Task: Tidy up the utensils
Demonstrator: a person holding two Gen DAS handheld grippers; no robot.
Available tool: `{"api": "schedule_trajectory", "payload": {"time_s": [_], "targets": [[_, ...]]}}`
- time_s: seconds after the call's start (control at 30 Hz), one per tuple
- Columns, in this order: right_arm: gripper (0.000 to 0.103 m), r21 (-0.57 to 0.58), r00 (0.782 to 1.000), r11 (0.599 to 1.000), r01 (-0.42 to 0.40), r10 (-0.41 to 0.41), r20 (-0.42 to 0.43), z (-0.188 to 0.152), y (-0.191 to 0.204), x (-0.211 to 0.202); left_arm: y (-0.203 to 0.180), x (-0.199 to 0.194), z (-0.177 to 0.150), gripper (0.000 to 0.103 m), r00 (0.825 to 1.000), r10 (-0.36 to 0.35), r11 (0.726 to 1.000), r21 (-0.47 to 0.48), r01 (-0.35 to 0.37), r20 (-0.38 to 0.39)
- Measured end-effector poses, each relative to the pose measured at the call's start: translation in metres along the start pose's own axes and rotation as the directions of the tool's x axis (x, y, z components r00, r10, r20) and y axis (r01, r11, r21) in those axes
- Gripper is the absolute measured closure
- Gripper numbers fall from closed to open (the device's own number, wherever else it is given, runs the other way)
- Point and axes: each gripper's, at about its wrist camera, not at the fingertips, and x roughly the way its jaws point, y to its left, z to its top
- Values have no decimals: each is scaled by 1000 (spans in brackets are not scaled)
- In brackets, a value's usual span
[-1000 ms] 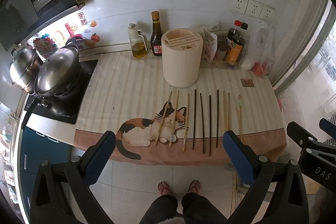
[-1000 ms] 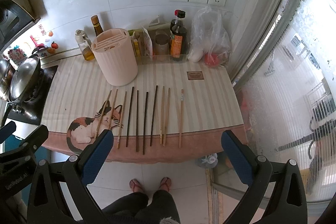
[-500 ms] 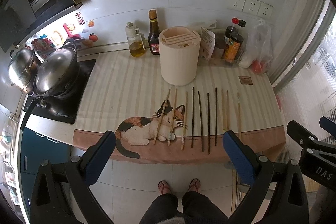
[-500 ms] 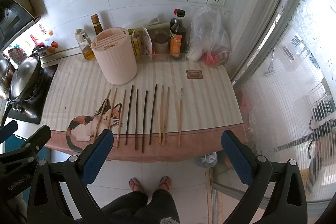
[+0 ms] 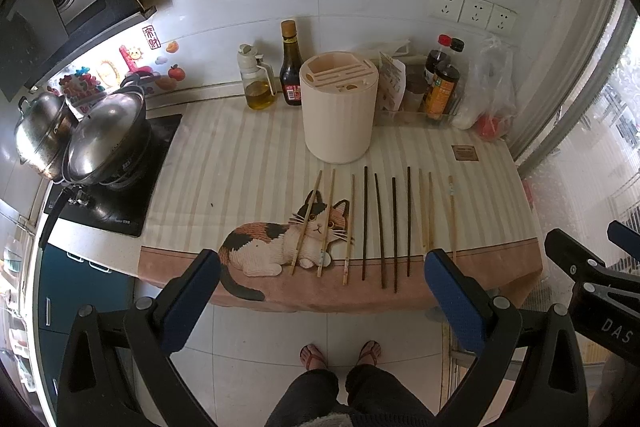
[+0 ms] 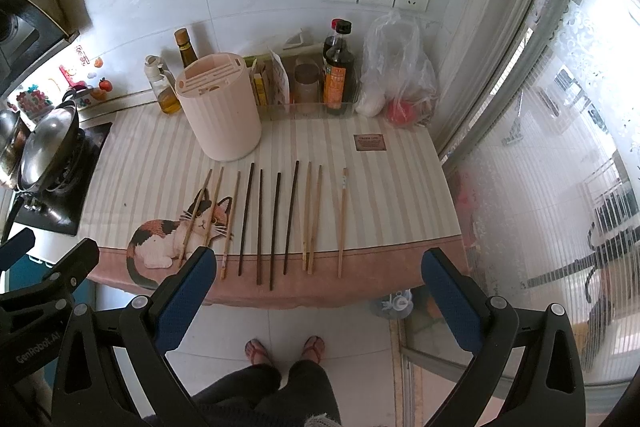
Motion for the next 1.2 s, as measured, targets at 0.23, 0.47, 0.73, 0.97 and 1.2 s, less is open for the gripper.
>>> {"api": "schedule_trajectory", "payload": {"time_s": [0.23,0.47,0.73,0.97,1.2], "targets": [[0,-1,1000,1000,2,-2,0,1,1,0,-1,-1,-2,0,1000,-2,1000,1,2,1],[0,-1,1000,1000,0,0,1,0,1,-2,0,-1,-2,0,1000,-2,1000,1,2,1],[0,-3,1000,1000,0,0,2,-8,-1,-6,-2,-2,-3,0,1000,-6,1000,-1,6,3],[0,11,1000,1000,3,-3,4,-10,-2,-10,2,-2,-5,0,1000,-12,1000,-5,12,17],[0,80,998,996,47,-50,32,-4,-3,15,13,24,7,0,993,51,999,4,-52,104]]}}
